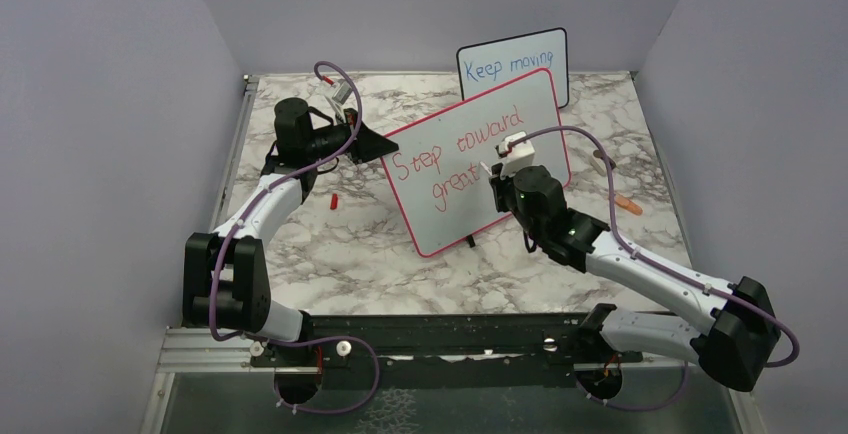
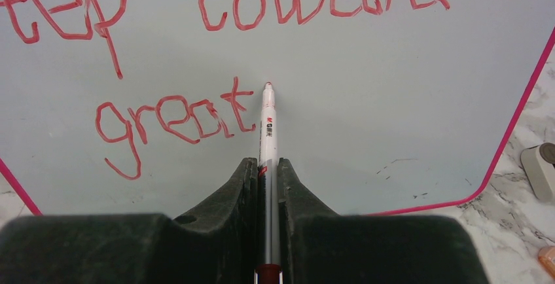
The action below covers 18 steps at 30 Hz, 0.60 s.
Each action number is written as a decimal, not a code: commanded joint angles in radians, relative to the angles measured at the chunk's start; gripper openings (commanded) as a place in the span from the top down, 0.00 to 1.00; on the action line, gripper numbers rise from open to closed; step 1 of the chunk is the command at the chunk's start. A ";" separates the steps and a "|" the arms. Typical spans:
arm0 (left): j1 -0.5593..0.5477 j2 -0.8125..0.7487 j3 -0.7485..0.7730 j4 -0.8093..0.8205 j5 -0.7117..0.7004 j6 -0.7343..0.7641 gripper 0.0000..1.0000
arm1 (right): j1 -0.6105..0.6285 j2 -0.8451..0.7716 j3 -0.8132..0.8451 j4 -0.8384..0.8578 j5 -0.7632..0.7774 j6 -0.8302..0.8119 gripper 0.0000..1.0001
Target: Write a sentence on the whiteboard
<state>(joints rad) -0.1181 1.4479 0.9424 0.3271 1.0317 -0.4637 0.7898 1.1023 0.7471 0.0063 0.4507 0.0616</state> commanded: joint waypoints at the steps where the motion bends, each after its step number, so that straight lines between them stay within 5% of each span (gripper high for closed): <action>1: -0.003 0.029 0.001 -0.085 -0.015 0.045 1.00 | -0.007 0.004 0.022 0.003 -0.006 0.009 1.00; 18: -0.004 0.031 0.001 -0.085 -0.016 0.045 1.00 | -0.008 -0.010 -0.013 -0.149 -0.031 0.076 1.00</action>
<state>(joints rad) -0.1181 1.4479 0.9424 0.3241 1.0317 -0.4625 0.7898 1.0988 0.7471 -0.0689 0.4496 0.1078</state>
